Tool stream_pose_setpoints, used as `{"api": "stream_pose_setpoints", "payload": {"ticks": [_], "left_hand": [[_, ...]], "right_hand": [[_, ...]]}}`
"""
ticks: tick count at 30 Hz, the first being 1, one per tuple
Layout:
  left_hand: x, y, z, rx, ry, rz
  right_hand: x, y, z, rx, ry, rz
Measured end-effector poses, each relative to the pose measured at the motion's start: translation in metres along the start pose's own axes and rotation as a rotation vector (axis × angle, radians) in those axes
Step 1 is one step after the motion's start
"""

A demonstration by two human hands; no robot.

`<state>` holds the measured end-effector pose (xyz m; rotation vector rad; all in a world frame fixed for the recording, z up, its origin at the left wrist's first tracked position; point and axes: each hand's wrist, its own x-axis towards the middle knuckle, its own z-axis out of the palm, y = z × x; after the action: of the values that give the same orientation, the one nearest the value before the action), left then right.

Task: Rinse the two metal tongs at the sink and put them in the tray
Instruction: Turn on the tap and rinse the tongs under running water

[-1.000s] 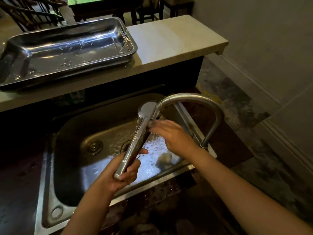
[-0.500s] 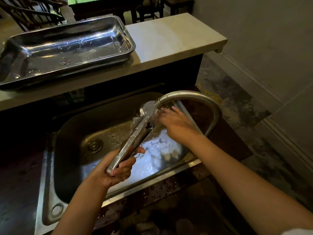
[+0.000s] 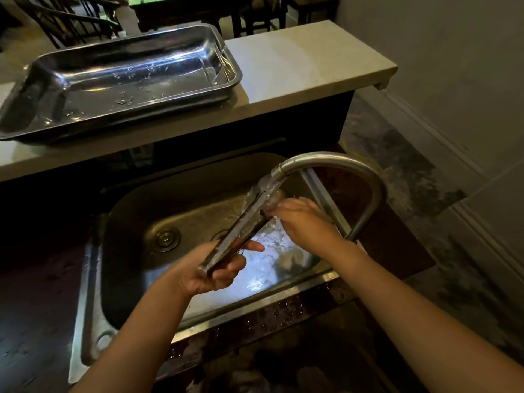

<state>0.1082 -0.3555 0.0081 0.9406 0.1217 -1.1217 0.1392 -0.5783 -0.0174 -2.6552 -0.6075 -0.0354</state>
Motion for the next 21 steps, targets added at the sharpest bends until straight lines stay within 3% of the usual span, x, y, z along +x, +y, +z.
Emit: {"api": "stream_pose_setpoints", "payload": {"ticks": [4,7,10,12,14,18,21], "left_hand": [[0.004,0.0,0.008,0.055,0.083,0.041],[0.012,-0.009,0.011,0.064,0.211,0.184],[0.036,-0.022,0.015,0.085,0.334,0.198],[0.048,-0.024,0.013,0.112,0.411,0.163],[0.049,-0.017,0.005,0.087,0.41,0.099],[0.033,-0.007,-0.016,-0.145,0.289,-0.041],[0.026,-0.003,-0.011,-0.05,0.295,-0.085]], "right_hand": [[-0.002,0.001,-0.001,-0.206,0.135,-0.119],[-0.003,0.001,0.009,-0.076,0.076,-0.157],[-0.011,-0.021,0.04,0.455,-0.228,0.189],[-0.018,-0.031,0.065,0.691,-0.19,0.389],[-0.021,-0.033,0.077,0.73,-0.099,0.434],[-0.013,-0.028,0.072,0.461,-0.137,0.269],[-0.01,-0.021,0.067,0.017,-0.19,0.091]]}}
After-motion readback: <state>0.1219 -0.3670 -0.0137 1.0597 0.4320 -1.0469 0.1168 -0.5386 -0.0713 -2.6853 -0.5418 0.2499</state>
